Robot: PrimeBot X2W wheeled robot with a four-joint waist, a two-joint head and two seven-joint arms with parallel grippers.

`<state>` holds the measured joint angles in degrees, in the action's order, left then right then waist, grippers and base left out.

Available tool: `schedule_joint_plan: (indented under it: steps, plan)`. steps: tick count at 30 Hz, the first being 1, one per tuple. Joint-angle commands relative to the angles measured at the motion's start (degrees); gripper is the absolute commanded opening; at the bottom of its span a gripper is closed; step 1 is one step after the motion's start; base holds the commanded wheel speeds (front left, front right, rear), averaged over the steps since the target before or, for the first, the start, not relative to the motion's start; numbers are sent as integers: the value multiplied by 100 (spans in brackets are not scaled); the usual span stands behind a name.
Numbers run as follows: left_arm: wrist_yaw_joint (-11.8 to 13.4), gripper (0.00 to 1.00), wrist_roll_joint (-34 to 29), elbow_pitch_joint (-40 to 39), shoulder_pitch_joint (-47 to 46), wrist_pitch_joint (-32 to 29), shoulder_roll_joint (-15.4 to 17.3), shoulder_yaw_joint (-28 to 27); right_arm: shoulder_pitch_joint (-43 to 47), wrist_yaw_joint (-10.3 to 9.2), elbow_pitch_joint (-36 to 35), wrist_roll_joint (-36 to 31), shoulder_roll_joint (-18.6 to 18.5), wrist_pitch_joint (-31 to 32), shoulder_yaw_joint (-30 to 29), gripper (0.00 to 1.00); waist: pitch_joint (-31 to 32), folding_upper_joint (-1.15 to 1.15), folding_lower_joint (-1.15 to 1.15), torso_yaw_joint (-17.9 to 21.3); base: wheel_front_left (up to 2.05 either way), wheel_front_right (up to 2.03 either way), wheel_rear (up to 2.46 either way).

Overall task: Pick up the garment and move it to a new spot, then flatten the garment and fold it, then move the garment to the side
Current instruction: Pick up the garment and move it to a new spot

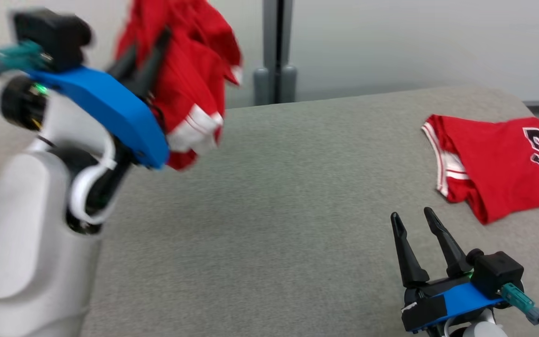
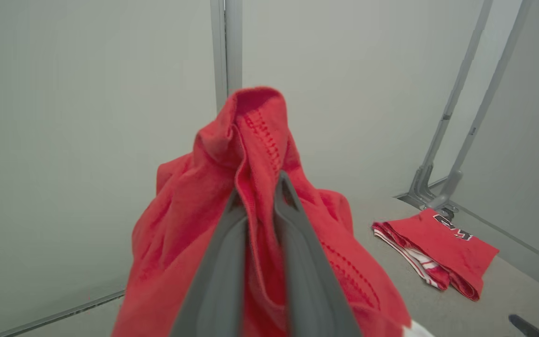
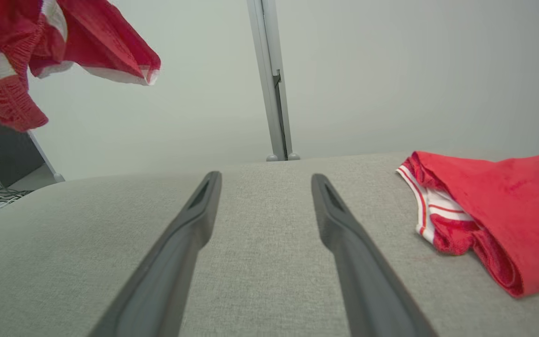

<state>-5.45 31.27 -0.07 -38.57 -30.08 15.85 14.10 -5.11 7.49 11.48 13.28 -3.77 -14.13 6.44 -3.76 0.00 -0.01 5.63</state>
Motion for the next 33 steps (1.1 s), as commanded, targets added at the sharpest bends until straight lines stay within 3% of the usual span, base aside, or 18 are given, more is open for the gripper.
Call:
schedule_joint_plan:
  steps: [1,8,14,15,16,17,23,28,33]
  plan:
    - [-19,0,-13,93,113,49,-25,80,2,0,-30,20,18,21,10,100,26,0,1,154,0,0,0]
    - [38,0,-213,999,686,566,-441,535,-123,0,-85,-13,17,0,-3,100,-242,0,1,748,0,0,0]
    - [165,0,-587,2102,982,1290,-870,996,-113,0,-56,24,45,-29,-35,100,-448,0,1,965,0,0,0]
    - [166,21,-629,2297,1003,1391,-954,1076,-111,0,-51,21,51,-24,-43,100,-471,0,1,971,0,0,0]
    - [161,70,-655,2486,1005,1479,-1019,1174,-112,0,-52,19,55,-32,-45,100,-495,0,1,973,0,0,0]
    - [147,100,-677,2651,992,1572,-1065,1242,-129,0,-46,21,60,-38,-45,100,-511,0,1,971,0,0,0]
    - [-21,100,-577,3236,887,2462,-1234,1571,-189,0,-10,4,51,-55,-26,100,-504,0,1,822,0,0,0]
    - [-108,100,-362,3172,998,3455,-1266,1495,-133,0,1,-18,17,-58,-48,100,-421,0,1,615,0,0,0]
    - [-157,100,-409,2812,1278,4315,-984,1475,18,0,-31,-23,-61,0,-174,100,-305,0,1,255,0,0,0]
